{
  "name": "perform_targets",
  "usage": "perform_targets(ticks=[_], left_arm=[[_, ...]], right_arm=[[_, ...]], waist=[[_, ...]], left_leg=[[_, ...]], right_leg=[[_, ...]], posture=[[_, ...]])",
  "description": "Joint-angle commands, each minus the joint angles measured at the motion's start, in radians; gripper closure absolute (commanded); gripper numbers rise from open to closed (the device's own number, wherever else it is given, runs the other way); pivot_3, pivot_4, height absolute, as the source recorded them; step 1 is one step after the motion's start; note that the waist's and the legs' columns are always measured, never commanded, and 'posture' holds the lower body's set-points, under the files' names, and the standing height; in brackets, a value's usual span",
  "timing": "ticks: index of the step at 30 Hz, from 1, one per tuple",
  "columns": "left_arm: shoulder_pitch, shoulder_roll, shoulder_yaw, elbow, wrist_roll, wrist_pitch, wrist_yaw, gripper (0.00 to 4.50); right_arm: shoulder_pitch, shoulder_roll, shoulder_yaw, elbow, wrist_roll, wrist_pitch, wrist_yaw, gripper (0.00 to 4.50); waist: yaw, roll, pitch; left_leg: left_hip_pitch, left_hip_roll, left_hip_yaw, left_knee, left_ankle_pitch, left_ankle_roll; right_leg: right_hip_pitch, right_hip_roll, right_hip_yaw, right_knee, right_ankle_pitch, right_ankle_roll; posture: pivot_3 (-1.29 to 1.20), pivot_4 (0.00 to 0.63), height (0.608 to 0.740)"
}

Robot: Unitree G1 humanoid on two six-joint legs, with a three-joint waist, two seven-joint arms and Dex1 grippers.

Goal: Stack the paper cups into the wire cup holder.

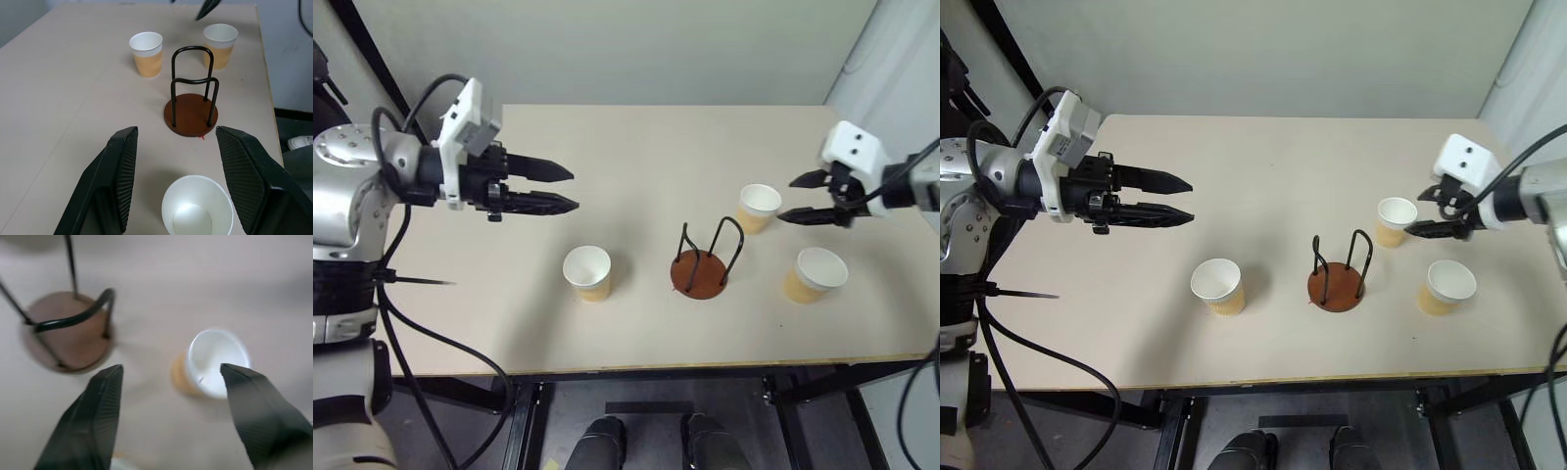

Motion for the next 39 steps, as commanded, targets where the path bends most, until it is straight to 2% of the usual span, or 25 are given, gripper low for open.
perform_targets(ticks=[1,8,22,25,32,36,39], left_arm=[[-0.037,0.000,0.021,-0.012,-0.009,-0.005,-0.010,1.77],[-0.059,0.009,0.020,-0.030,-0.005,-0.005,-0.018,1.77],[-0.035,0.033,0.040,-0.056,-0.012,0.004,0.000,1.77],[-0.031,0.037,0.041,-0.059,-0.012,0.004,0.004,1.77],[-0.023,0.043,0.040,-0.060,-0.011,0.001,0.004,1.77],[-0.023,0.042,0.036,-0.054,-0.008,-0.003,0.001,1.77],[-0.026,0.040,0.033,-0.056,-0.010,-0.005,-0.005,1.77]], right_arm=[[-0.054,0.020,0.057,0.100,-0.116,-0.169,0.016,1.21],[-0.177,0.120,0.141,0.368,-0.272,-0.407,0.032,1.21],[-0.296,0.233,0.195,0.761,-0.473,-0.665,0.017,1.21],[-0.321,0.267,0.201,0.828,-0.501,-0.693,-0.006,1.78],[-0.349,0.291,0.184,0.866,-0.510,-0.721,0.022,4.38],[-0.345,0.267,0.164,0.819,-0.487,-0.715,0.071,4.45],[-0.326,0.223,0.118,0.693,-0.428,-0.670,0.148,4.45]], waist=[[-0.001,0.000,0.000],[0.000,0.000,0.000],[0.000,0.001,0.000],[0.000,0.001,0.000],[0.002,0.001,0.001],[0.003,0.001,0.001],[0.003,0.002,0.001]], left_leg=[[0.000,0.000,0.000,0.000,0.000,0.000],[-0.002,0.000,0.000,0.000,-0.001,0.001],[-0.002,0.000,-0.001,-0.002,-0.002,0.000],[-0.002,0.000,-0.001,-0.002,-0.002,0.000],[-0.003,0.000,-0.002,-0.002,-0.003,-0.001],[-0.003,0.000,-0.002,-0.003,-0.003,-0.002],[-0.003,0.000,-0.002,-0.003,-0.003,-0.002]], right_leg=[[0.000,0.000,0.000,0.000,0.001,0.001],[-0.001,-0.001,-0.001,-0.001,0.003,0.004],[-0.001,-0.001,-0.003,-0.001,0.002,0.002],[-0.002,-0.001,-0.003,-0.001,0.002,0.001],[-0.002,-0.001,-0.004,-0.001,0.001,-0.001],[-0.002,-0.002,-0.005,-0.001,0.001,-0.002],[-0.002,-0.002,-0.006,-0.001,0.001,-0.002]], posture=[[0.00,0.150,0.740],[0.00,0.150,0.740],[0.00,0.150,0.740],[0.00,0.150,0.740],[0.00,0.150,0.740],[0.00,0.150,0.740],[0.00,0.150,0.740]])
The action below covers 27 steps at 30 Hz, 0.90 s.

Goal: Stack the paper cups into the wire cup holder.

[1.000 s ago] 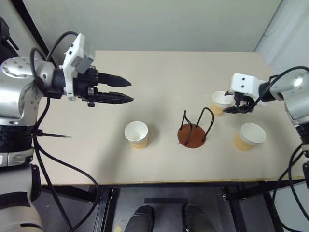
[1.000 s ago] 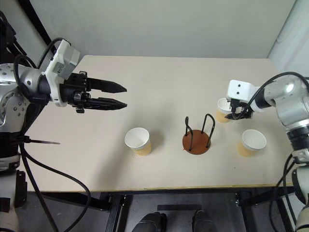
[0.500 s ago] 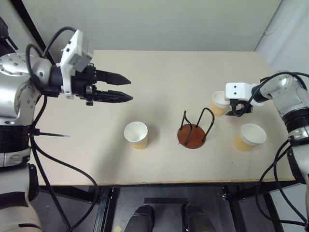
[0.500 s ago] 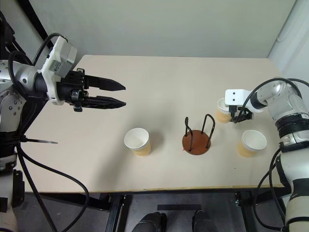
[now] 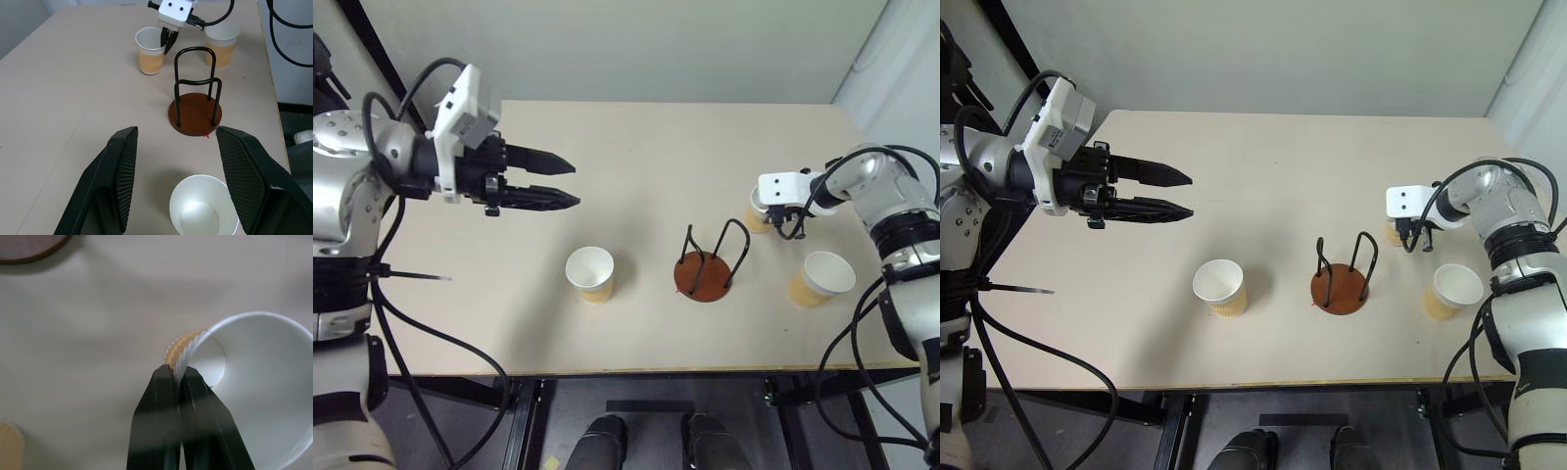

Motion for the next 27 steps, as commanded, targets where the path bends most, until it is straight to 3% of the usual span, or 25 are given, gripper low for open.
perform_targets(ticks=[1,8,13,17,27], left_arm=[[-0.008,0.015,0.029,-0.022,-0.003,-0.009,-0.006,1.77],[-0.004,0.012,0.029,-0.020,-0.004,-0.011,-0.008,1.77],[-0.021,-0.016,0.012,0.001,0.003,-0.024,-0.012,1.77],[-0.042,-0.036,-0.003,0.023,0.015,-0.038,-0.019,1.77],[-0.035,-0.036,0.010,0.021,0.025,-0.038,-0.022,1.77]], right_arm=[[-0.004,-0.071,-0.086,-0.179,0.073,0.043,0.079,4.45],[0.063,-0.204,-0.242,-0.809,0.266,0.380,0.246,4.45],[0.111,-0.237,-0.263,-1.178,0.416,0.652,0.302,4.45],[0.135,-0.241,-0.239,-1.266,0.449,0.714,0.287,4.45],[0.173,-0.264,-0.178,-1.202,0.406,0.583,0.288,4.45]], waist=[[0.000,0.000,0.000],[0.000,0.000,0.000],[0.002,0.000,0.000],[0.004,0.000,0.000],[0.007,0.000,0.000]], left_leg=[[0.000,0.000,0.000,0.000,0.000,0.000],[-0.005,0.001,-0.005,0.000,0.005,-0.011],[-0.006,0.001,-0.015,0.000,0.007,-0.017],[-0.006,0.000,-0.016,0.001,0.009,-0.017],[-0.005,0.000,-0.019,0.001,0.012,-0.009]], right_leg=[[0.000,0.000,0.000,0.000,0.000,0.000],[-0.002,0.000,-0.009,0.000,-0.003,-0.005],[-0.001,0.000,-0.017,0.000,-0.007,-0.011],[0.000,0.000,-0.017,0.001,-0.008,-0.013],[0.001,0.000,-0.018,0.002,-0.003,-0.013]], posture=[[0.00,0.150,0.740],[0.00,0.150,0.740],[0.00,0.150,0.740],[0.00,0.150,0.740],[0.00,0.150,0.740]])
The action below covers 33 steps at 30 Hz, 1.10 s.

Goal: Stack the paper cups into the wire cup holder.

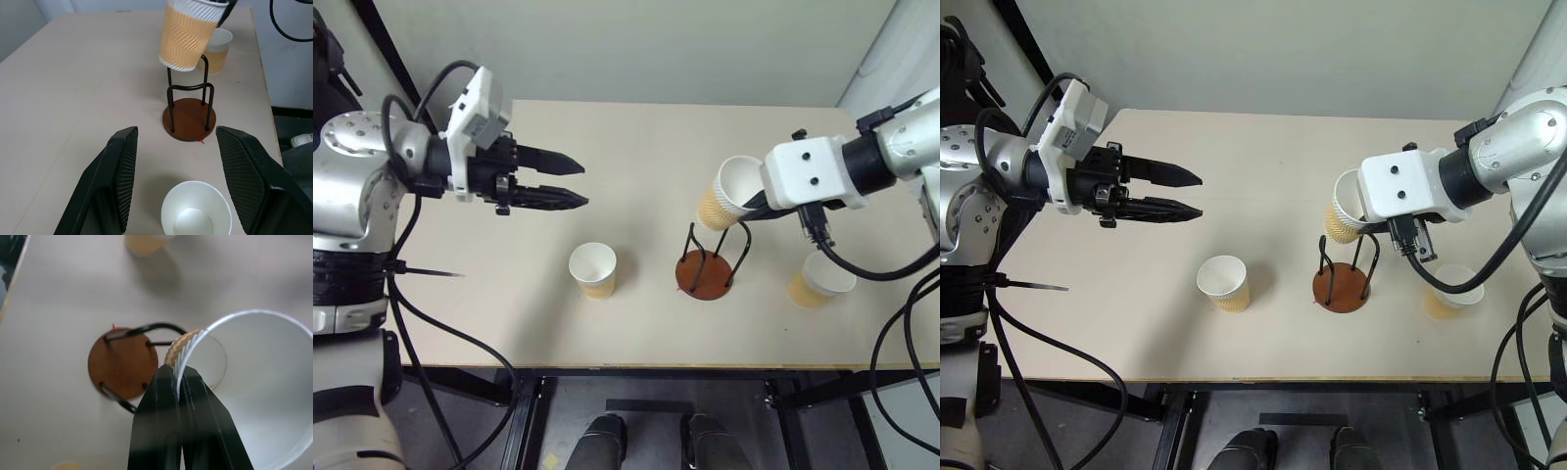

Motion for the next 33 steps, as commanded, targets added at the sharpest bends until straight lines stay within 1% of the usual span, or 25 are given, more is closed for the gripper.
perform_targets(ticks=[1,8,13,16,18,20,24,25,27,30,31,33], left_arm=[[-0.009,0.017,0.029,-0.019,-0.001,-0.009,0.002,1.77],[-0.002,0.023,0.038,-0.027,-0.003,-0.003,0.011,1.77],[-0.002,0.024,0.040,-0.028,-0.005,-0.001,0.016,1.77],[-0.003,0.023,0.038,-0.029,-0.007,-0.001,0.018,1.77],[-0.004,0.020,0.037,-0.029,-0.008,0.000,0.019,1.77],[-0.004,0.017,0.035,-0.030,-0.010,0.001,0.019,1.77],[-0.003,0.010,0.030,-0.031,-0.011,-0.001,0.016,1.77],[-0.005,0.008,0.026,-0.030,-0.011,-0.003,0.013,1.77],[-0.010,0.000,0.021,-0.028,-0.012,-0.006,0.006,1.77],[-0.019,-0.022,0.017,-0.027,-0.024,-0.013,-0.010,1.77],[-0.023,-0.033,0.016,-0.026,-0.030,-0.015,-0.020,1.77],[-0.031,-0.051,0.006,-0.019,-0.029,-0.027,-0.040,1.77]], right_arm=[[0.007,-0.026,0.000,-0.010,-0.003,-0.039,0.011,4.45],[0.042,-0.031,0.018,-0.021,0.008,-0.070,0.025,4.45],[0.059,-0.004,0.045,-0.018,-0.026,-0.100,-0.001,4.45],[0.057,0.019,0.043,-0.017,-0.029,-0.088,-0.025,3.85],[0.047,0.043,0.030,-0.022,-0.008,-0.037,-0.045,3.25],[0.038,0.065,0.013,-0.020,0.004,0.012,-0.074,3.25],[0.029,0.074,-0.022,-0.018,0.033,0.105,-0.120,3.25],[0.032,0.059,-0.036,-0.017,0.042,0.130,-0.122,3.25],[0.071,-0.014,-0.070,-0.025,0.054,0.160,-0.103,3.25],[0.192,-0.162,-0.138,-0.054,0.073,0.163,-0.072,3.25],[0.246,-0.213,-0.168,-0.066,0.079,0.160,-0.065,3.25],[0.359,-0.294,-0.234,-0.090,0.093,0.158,-0.059,3.25]], waist=[[0.000,0.000,0.000],[0.000,0.000,0.000],[0.000,0.000,0.000],[0.000,0.000,0.000],[0.000,0.000,0.000],[0.000,0.000,0.000],[0.002,0.000,0.000],[0.003,0.000,0.000],[0.007,0.000,0.000],[0.023,-0.001,0.000],[0.026,-0.001,0.000],[0.027,-0.001,0.000]], left_leg=[[0.000,0.000,0.000,0.000,0.000,0.000],[0.000,0.000,0.000,0.000,0.001,0.000],[0.000,0.000,0.000,0.000,0.001,0.000],[0.000,0.000,0.000,0.000,0.001,0.000],[0.000,0.000,0.000,0.000,0.001,0.000],[0.000,0.000,0.000,0.000,0.002,0.000],[0.000,0.000,0.000,0.000,0.002,0.000],[0.000,0.000,0.000,0.000,0.002,0.000],[-0.001,0.000,0.000,0.000,0.002,0.000],[-0.002,-0.001,-0.001,0.000,0.002,-0.001],[-0.002,-0.001,-0.001,0.001,0.005,-0.007],[-0.002,-0.001,-0.001,0.001,0.005,-0.009]], right_leg=[[0.000,0.000,0.000,0.000,0.000,0.000],[0.000,0.000,0.000,0.000,0.000,0.000],[0.000,0.000,0.000,-0.001,0.000,0.000],[0.000,0.000,0.000,0.000,0.001,0.001],[0.000,0.000,0.000,0.000,0.001,0.001],[0.000,0.000,0.000,0.000,0.001,0.001],[0.000,0.000,-0.001,0.000,0.001,0.001],[0.000,0.000,-0.001,-0.001,0.001,0.001],[0.000,0.000,-0.001,-0.001,0.001,0.001],[0.001,0.000,-0.001,-0.002,0.001,0.000],[0.001,0.000,-0.001,-0.002,0.001,0.000],[0.002,-0.001,-0.001,-0.003,0.001,0.000]], posture=[[0.00,0.150,0.740],[0.00,0.150,0.740],[0.00,0.150,0.740],[0.00,0.150,0.740],[0.00,0.150,0.740],[0.00,0.150,0.740],[0.00,0.150,0.740],[0.00,0.150,0.740],[0.00,0.150,0.740],[0.00,0.150,0.740],[0.00,0.150,0.740],[0.00,0.150,0.740]])
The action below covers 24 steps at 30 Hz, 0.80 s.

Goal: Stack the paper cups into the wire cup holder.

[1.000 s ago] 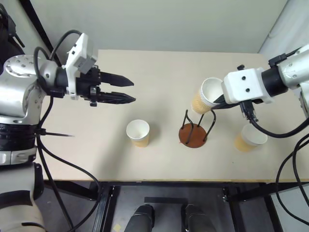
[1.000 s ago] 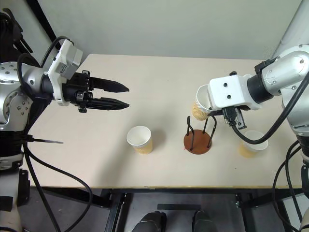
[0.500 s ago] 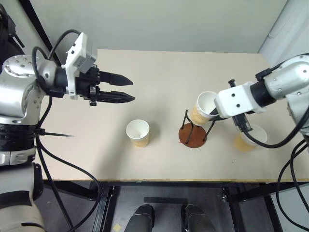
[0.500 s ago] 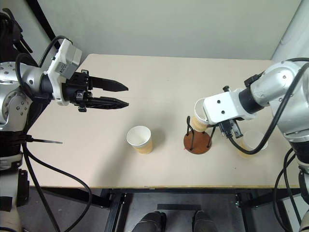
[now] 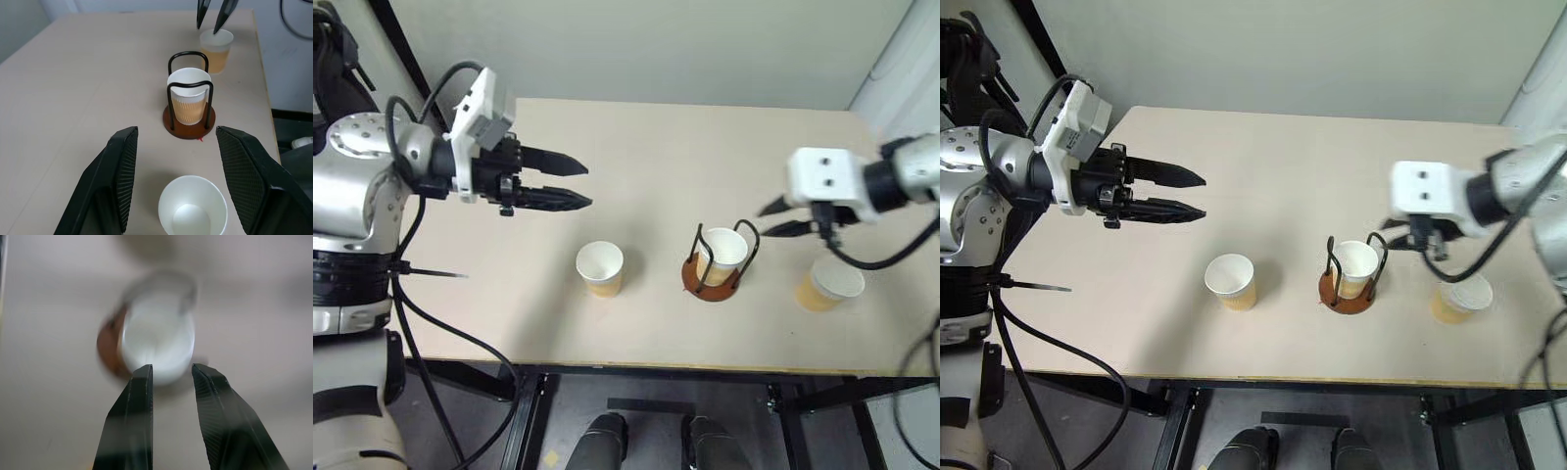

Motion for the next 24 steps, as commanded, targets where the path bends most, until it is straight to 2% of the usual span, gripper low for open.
perform_targets(ticks=[1,5,7,13,21,24], left_arm=[[-0.035,-0.021,-0.001,-0.006,-0.013,-0.034,-0.037,1.77],[-0.075,-0.054,-0.027,0.048,0.015,-0.072,-0.062,1.77],[-0.093,-0.066,-0.040,0.077,0.030,-0.091,-0.074,1.77],[-0.124,-0.087,-0.056,0.117,0.051,-0.115,-0.096,1.77],[-0.139,-0.088,-0.055,0.130,0.065,-0.120,-0.107,1.77],[-0.136,-0.081,-0.051,0.124,0.066,-0.117,-0.104,1.77]], right_arm=[[0.140,-0.113,-0.143,-0.067,0.041,0.004,0.020,3.25],[0.316,-0.175,-0.271,-0.150,0.091,0.044,0.015,3.25],[0.375,-0.184,-0.317,-0.186,0.111,0.065,0.006,2.88],[0.476,-0.186,-0.335,-0.202,0.089,0.023,-0.065,0.94],[0.496,-0.193,-0.220,-0.086,0.005,-0.123,-0.132,0.94],[0.477,-0.189,-0.166,-0.022,-0.026,-0.180,-0.130,0.94]], waist=[[-0.001,0.000,0.000],[-0.007,0.000,0.000],[-0.012,0.000,0.000],[-0.014,0.000,0.000],[-0.013,-0.001,0.000],[-0.013,-0.001,0.000]], left_leg=[[0.000,0.000,0.000,0.000,0.000,0.000],[0.001,0.001,0.001,0.000,-0.001,0.001],[0.001,0.001,0.002,0.000,-0.003,0.004],[0.001,0.000,0.002,0.002,-0.002,0.010],[0.001,0.000,0.002,0.004,-0.001,0.012],[0.001,0.000,0.001,0.004,-0.001,0.012]], right_leg=[[0.000,0.000,0.000,0.000,0.000,0.000],[0.000,0.000,0.001,0.001,-0.001,0.004],[0.000,0.001,0.002,0.001,0.000,0.006],[0.002,0.001,0.003,0.001,0.001,0.009],[0.002,0.001,0.003,0.000,0.003,0.012],[0.002,0.001,0.003,0.000,0.007,0.018]], posture=[[0.00,0.150,0.740],[0.00,0.150,0.740],[0.00,0.150,0.740],[0.00,0.150,0.740],[0.00,0.150,0.740],[0.00,0.150,0.740]])
